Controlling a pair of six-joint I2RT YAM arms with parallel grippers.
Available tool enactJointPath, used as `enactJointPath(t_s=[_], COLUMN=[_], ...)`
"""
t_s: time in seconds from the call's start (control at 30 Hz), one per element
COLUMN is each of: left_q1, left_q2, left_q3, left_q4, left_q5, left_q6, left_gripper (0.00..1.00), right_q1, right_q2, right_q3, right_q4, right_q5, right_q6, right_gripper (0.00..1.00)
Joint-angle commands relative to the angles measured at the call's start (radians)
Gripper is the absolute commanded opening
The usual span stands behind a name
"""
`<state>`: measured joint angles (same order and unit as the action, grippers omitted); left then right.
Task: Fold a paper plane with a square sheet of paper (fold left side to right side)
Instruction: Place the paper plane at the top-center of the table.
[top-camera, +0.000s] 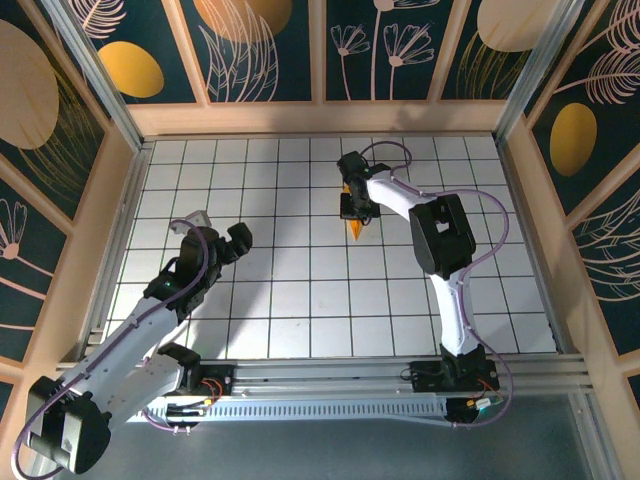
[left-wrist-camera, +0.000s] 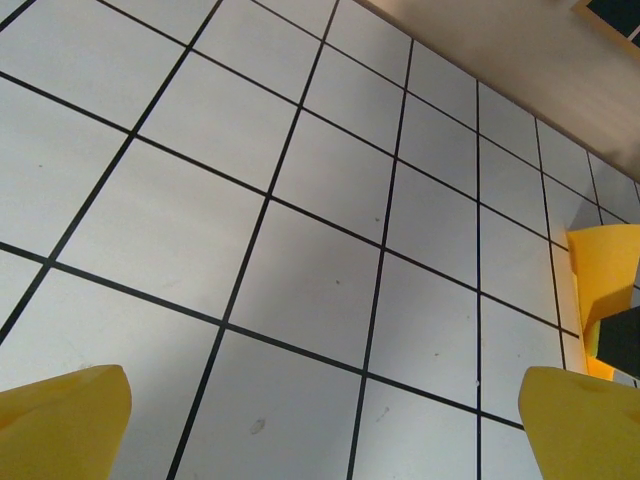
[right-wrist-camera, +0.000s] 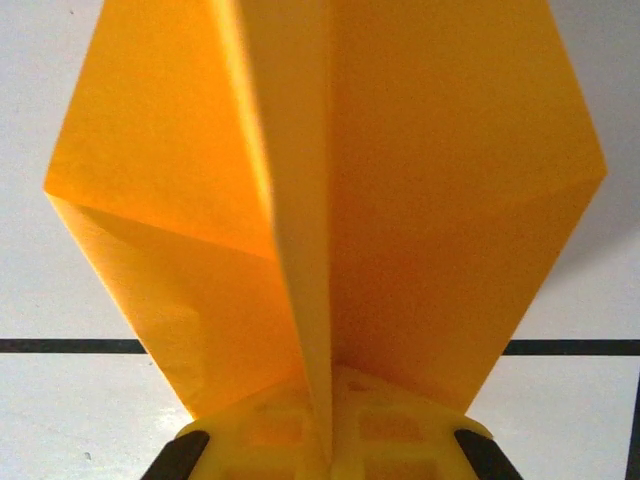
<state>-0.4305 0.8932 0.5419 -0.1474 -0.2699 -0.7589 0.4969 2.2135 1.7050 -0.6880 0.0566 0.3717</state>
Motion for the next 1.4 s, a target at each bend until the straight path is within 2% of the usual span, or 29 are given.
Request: enactJointPath(t_s=[0.0, 0.43, 0.57, 1.0, 1.37], left_q1=[0.006, 0.006, 0.006, 0.006, 0.006], left_q2=[0.005, 0.011, 0.013, 0.03, 0.058], left_q3=[-0.012, -0.01, -0.005, -0.003, 0.006], left_q4=[-0.002, -0.009, -0.019, -0.013, -0.007], left_q5=[0.01, 0.0, -0.012, 0.001, 0.012], left_q6=[0.011, 0.016, 0.022, 0.017, 0.019], left_gripper=[0.99, 0.99, 0.99, 0.99, 0.99], right_q1=[0.008, 0.019, 0.022, 0.028, 0.04], right_q2=[0.039, 0.028, 0.021, -0.027, -0.051], right_q3=[0.015, -0.008, -0.011, -0.033, -0.043], right_q4=[-0.016, -0.002, 0.003, 0.021, 0.036], right_q5=[0.022, 0.049, 0.055, 0.052, 0.122], right_q6=[-0.015, -0.019, -0.017, 0.02, 0.049], right_gripper=[0.03, 0.29, 0.35, 0.39, 0.4])
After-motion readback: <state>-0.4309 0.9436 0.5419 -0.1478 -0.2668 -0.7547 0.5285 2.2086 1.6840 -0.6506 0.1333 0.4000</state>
